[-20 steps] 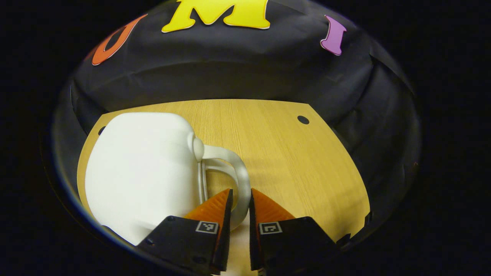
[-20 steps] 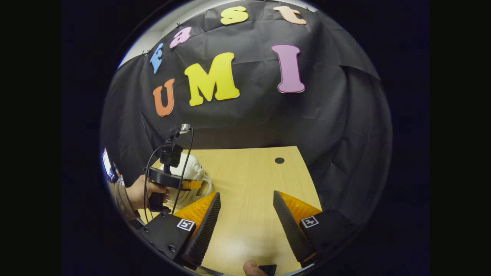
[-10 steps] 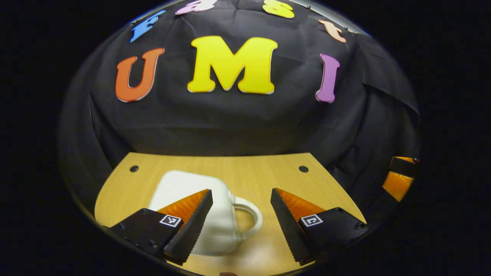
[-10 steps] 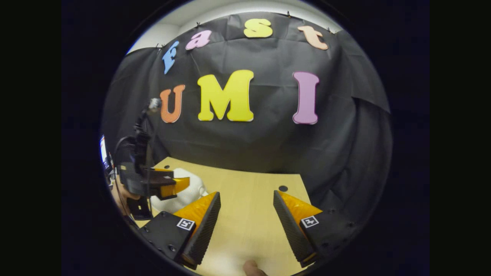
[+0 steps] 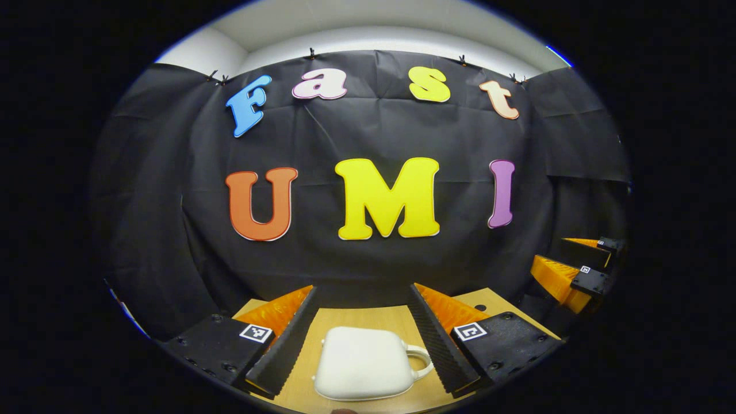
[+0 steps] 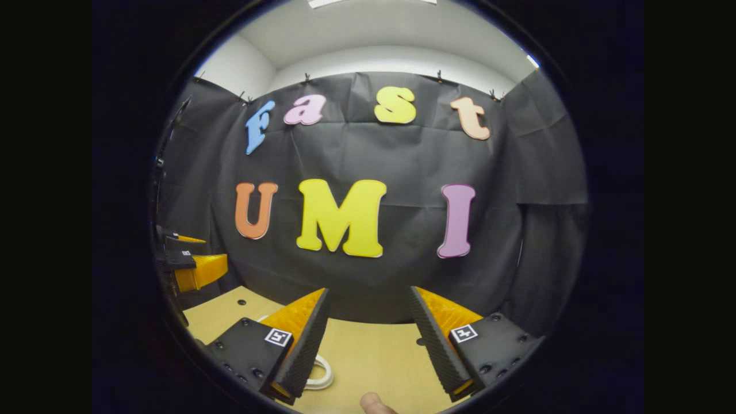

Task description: First open the suitcase, pack the skin care products into it, and then close the suitcase.

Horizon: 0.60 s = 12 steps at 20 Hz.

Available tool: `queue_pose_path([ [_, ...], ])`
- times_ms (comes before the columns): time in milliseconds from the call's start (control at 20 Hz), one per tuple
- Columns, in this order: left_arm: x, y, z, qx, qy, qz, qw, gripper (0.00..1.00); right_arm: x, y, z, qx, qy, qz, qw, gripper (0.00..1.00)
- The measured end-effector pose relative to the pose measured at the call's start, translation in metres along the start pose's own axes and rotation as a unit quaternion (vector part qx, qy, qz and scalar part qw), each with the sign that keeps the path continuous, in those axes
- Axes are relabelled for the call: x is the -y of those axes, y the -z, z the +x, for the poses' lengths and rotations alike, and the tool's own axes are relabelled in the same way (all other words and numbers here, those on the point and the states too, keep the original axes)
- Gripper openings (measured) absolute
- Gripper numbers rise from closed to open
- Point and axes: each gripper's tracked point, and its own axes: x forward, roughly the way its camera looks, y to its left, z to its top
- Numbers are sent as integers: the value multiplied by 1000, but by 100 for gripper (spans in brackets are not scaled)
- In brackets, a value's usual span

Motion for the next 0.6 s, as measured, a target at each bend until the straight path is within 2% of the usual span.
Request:
queue_pose_path([
  [100,-2,6,-6,-2,-4,-16,1000,99,-20,11,1,-17,-17,2,1000,78],
  [200,-3,7,-11,8,1,-21,1000,99,-28,16,2,-29,-20,4,999,80],
  [350,3,7,-7,19,29,-13,999,97,-19,23,4,-40,-7,0,999,77],
  [450,12,11,1,14,41,-10,999,98,-11,30,4,-52,4,-3,999,80],
  [600,26,17,11,2,46,-6,999,98,2,35,4,-61,16,-10,998,78],
])
